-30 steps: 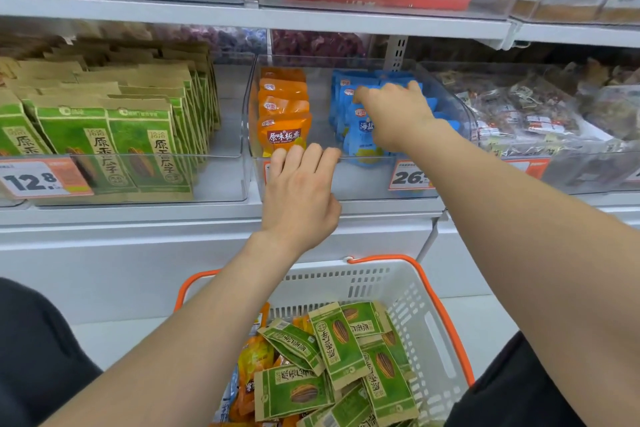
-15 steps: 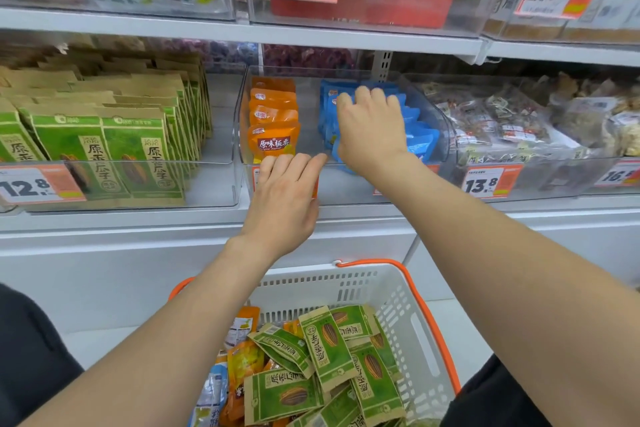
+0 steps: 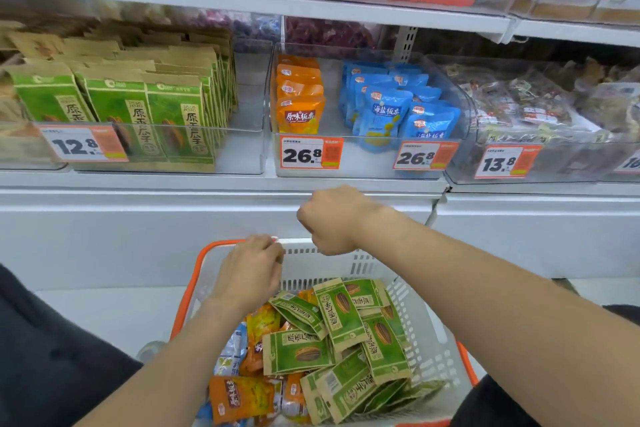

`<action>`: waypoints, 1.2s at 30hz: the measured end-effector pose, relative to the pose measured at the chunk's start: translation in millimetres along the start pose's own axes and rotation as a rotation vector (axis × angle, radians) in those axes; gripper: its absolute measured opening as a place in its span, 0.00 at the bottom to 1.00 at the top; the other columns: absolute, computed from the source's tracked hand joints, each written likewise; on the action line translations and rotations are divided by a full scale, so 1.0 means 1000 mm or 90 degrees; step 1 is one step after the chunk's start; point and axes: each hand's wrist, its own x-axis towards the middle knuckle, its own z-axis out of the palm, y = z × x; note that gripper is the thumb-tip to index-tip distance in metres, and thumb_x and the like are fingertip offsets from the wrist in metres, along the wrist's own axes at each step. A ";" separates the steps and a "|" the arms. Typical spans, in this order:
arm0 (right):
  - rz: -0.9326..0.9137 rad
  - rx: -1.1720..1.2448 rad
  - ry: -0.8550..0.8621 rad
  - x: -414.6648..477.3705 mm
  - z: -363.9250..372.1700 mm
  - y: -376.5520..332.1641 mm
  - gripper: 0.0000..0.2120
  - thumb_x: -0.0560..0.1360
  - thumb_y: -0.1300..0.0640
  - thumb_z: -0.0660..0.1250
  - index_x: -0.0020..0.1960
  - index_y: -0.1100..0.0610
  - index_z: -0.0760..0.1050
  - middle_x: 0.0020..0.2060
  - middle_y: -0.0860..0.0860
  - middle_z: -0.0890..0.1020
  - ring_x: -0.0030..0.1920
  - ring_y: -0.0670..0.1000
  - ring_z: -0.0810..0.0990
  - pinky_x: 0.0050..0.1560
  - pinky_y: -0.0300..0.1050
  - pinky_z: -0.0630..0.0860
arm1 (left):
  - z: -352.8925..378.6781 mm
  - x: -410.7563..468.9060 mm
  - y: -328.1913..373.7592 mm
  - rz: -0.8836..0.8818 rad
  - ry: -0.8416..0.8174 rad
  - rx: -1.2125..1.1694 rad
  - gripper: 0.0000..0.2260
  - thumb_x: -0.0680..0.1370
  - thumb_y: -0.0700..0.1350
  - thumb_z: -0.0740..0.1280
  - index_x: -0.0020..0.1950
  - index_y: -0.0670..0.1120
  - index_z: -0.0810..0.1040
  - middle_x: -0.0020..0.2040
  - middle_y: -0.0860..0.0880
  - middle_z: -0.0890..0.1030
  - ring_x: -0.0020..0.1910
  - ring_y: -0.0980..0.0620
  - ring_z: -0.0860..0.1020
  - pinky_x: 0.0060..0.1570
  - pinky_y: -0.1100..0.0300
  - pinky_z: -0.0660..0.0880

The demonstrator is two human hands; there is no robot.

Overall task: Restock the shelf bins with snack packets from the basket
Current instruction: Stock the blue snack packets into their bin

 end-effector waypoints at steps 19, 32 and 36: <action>-0.178 -0.064 -0.189 0.039 0.098 -0.102 0.13 0.78 0.59 0.71 0.61 0.53 0.75 0.52 0.53 0.79 0.48 0.55 0.80 0.40 0.50 0.76 | 0.073 -0.068 -0.037 -0.196 -0.597 0.145 0.25 0.81 0.38 0.67 0.77 0.41 0.66 0.70 0.41 0.74 0.66 0.42 0.77 0.61 0.51 0.77; -0.148 -0.080 -0.242 0.048 0.093 -0.089 0.13 0.80 0.59 0.68 0.64 0.53 0.76 0.49 0.51 0.77 0.44 0.54 0.77 0.39 0.49 0.74 | 0.062 -0.051 -0.044 -0.276 -0.506 0.041 0.07 0.78 0.48 0.68 0.53 0.49 0.74 0.52 0.48 0.79 0.48 0.47 0.78 0.45 0.55 0.76; -0.118 -0.061 -0.253 0.046 0.079 -0.077 0.15 0.80 0.63 0.66 0.66 0.55 0.75 0.49 0.51 0.77 0.45 0.54 0.79 0.39 0.49 0.73 | 0.028 -0.019 -0.042 -0.320 -0.356 -0.052 0.11 0.76 0.54 0.70 0.45 0.46 0.78 0.41 0.49 0.80 0.40 0.49 0.79 0.40 0.56 0.79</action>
